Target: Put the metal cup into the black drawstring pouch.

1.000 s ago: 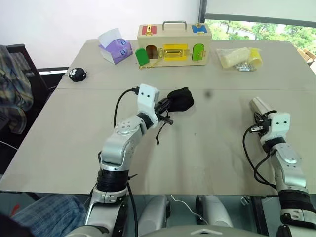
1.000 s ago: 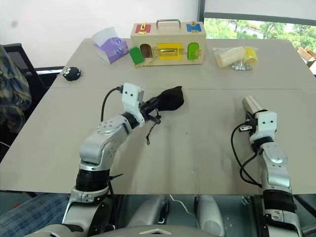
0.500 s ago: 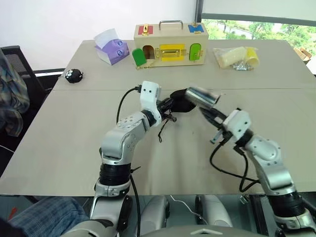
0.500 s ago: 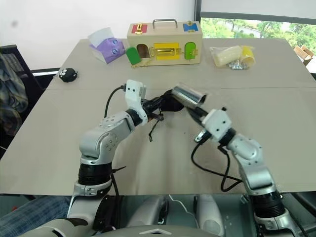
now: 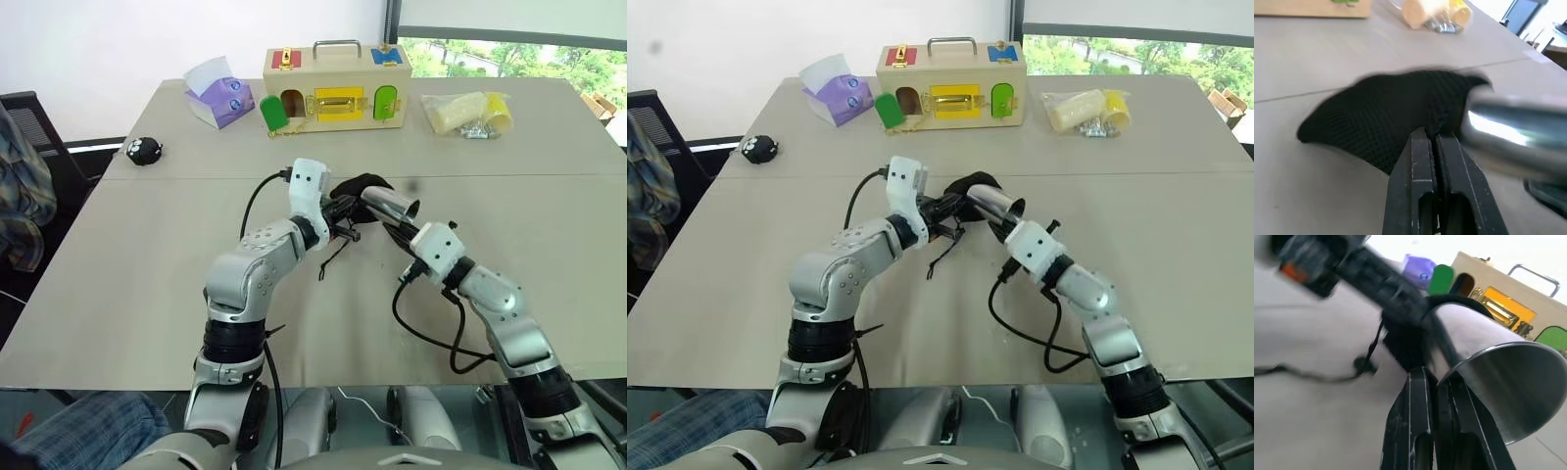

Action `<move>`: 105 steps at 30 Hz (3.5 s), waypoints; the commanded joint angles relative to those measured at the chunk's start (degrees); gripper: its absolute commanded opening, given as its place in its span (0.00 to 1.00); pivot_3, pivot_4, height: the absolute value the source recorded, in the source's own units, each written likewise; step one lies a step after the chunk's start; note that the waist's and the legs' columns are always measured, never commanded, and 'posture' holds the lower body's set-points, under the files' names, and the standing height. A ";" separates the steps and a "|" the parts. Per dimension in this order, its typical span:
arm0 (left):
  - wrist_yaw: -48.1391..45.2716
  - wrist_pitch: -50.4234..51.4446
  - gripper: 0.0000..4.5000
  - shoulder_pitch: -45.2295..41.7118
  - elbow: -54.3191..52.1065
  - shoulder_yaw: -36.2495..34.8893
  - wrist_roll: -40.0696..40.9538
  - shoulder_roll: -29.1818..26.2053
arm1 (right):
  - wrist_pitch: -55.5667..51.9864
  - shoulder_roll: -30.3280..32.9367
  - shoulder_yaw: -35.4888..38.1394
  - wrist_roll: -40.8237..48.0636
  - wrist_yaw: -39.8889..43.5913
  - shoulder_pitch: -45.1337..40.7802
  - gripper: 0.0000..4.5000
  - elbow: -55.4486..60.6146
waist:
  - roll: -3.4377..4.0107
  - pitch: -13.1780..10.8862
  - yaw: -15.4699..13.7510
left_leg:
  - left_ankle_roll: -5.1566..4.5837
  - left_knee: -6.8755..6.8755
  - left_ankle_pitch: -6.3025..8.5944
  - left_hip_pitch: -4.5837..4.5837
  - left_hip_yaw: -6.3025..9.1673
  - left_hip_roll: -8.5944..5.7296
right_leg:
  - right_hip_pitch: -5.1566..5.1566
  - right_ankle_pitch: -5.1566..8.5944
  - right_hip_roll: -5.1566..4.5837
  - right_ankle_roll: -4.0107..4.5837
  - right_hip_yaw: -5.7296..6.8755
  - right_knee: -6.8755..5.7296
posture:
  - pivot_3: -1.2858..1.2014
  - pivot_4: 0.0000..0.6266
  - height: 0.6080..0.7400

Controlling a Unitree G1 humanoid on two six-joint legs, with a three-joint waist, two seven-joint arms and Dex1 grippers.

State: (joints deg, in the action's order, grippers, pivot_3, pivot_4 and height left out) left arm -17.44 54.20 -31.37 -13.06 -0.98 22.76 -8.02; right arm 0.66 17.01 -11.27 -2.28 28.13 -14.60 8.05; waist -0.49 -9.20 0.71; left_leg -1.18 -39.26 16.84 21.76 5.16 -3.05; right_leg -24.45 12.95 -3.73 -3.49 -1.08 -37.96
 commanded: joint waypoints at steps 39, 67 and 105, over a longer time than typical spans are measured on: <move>-1.55 -0.14 0.00 -2.08 -1.81 1.13 4.05 3.60 | 10.57 12.58 -22.26 -28.39 17.96 -26.58 0.00 -19.73 | -0.03 0.00 0.00 | 0.01 0.02 -0.01 0.21 -0.01 -0.11 | -0.23 0.00 -0.10 0.00 0.01 0.02 | 0.52 0.24 0.77; -5.90 -5.23 0.00 0.29 -4.96 3.02 6.55 4.37 | 1.61 5.02 -10.96 -16.59 17.94 -24.35 0.00 -16.28 | -0.09 0.02 0.16 | 0.02 0.04 -0.01 0.22 -0.03 -0.07 | -0.30 -0.01 -0.09 0.00 -0.03 0.00 | 0.52 0.24 0.77; -6.15 -4.53 0.00 2.45 -5.69 2.31 11.36 2.19 | -12.99 3.54 5.64 0.00 0.79 -23.39 0.67 -20.40 | -0.06 0.00 0.13 | 0.03 0.04 -0.01 0.27 0.06 -0.11 | -0.33 -0.01 -0.11 0.01 0.02 -0.01 | 0.52 0.24 0.77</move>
State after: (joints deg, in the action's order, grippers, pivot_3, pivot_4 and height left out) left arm -16.11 47.29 -34.15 -13.91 -4.58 29.54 -4.65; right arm -6.42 16.42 -24.41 -8.19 38.24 -35.54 -4.55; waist -0.55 -9.20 0.83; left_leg -1.15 -39.22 16.83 22.03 5.22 -3.17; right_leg -24.78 12.94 -3.84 -3.48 -1.06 -37.96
